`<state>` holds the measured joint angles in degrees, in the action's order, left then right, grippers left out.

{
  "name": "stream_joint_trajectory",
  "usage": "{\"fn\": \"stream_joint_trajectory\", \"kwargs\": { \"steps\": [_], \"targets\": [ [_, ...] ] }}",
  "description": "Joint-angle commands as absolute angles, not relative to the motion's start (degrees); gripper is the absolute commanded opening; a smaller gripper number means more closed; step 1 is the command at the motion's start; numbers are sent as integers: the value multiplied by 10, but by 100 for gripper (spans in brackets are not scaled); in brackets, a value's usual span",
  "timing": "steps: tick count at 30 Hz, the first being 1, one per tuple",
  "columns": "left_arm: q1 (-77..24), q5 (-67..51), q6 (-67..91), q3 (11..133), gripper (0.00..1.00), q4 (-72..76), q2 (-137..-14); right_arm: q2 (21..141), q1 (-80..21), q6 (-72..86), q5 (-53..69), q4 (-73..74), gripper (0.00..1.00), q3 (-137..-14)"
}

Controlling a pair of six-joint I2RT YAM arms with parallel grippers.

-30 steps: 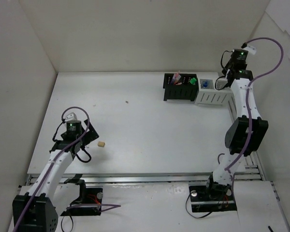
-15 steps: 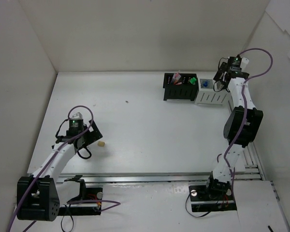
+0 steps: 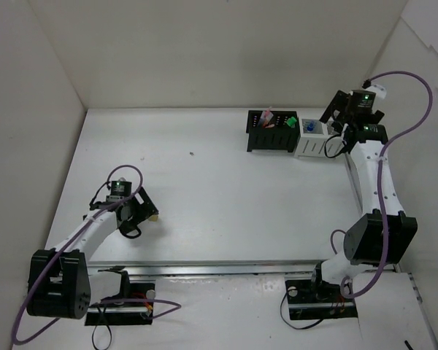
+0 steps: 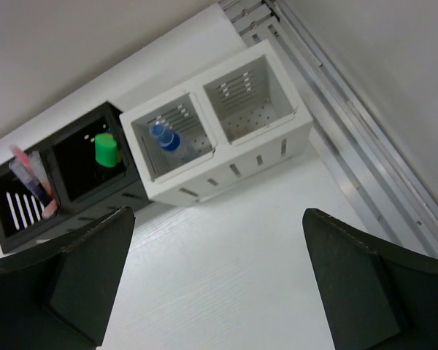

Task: Sort the stationery into containers
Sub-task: Place the stationery in the storage box, then pick up the stationery from the center of the board.

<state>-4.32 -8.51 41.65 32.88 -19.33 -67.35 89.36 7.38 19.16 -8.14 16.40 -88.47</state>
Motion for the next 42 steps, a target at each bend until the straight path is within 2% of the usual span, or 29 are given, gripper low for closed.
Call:
{"fn": "stream_joint_trajectory", "kwargs": {
  "steps": [1, 10, 17, 24, 29, 30, 32, 33, 36, 37, 41, 42],
  "targets": [
    [-53, -50, 505, 368, 85, -241, -689, 866, 55, 203, -98, 146, 98, -849],
    [-75, 39, 648, 399, 87, -293, -725, 787, 36, 240, -163, 145, 98, -763],
    [-151, 80, 721, 468, 87, -326, -790, 751, 25, 259, -195, 141, 98, -708],
    [-171, 110, 777, 498, 77, -357, -850, 703, 20, 240, -209, 141, 98, -675],
    [-176, 131, 789, 508, 60, -362, -867, 679, 19, 229, -208, 141, 98, -655],
    [-176, 134, 789, 511, 50, -361, -874, 676, 19, 227, -210, 141, 98, -653],
    [-176, 133, 780, 521, 38, -358, -881, 673, 19, 226, -210, 141, 98, -648],
    [-181, 130, 776, 524, 23, -356, -886, 672, 19, 223, -208, 141, 98, -648],
    [-181, 117, 755, 528, 4, -341, -889, 671, 19, 210, -165, 141, 98, -649],
    [-181, 112, 745, 526, 0, -333, -887, 671, 18, 203, -150, 140, 98, -650],
    [-197, 83, 605, 532, 0, -241, -873, 678, 18, 181, -33, 108, 98, -634],
    [-202, 66, 572, 535, 0, -220, -864, 681, 18, 172, 49, 92, 98, -628]
  ]
}}
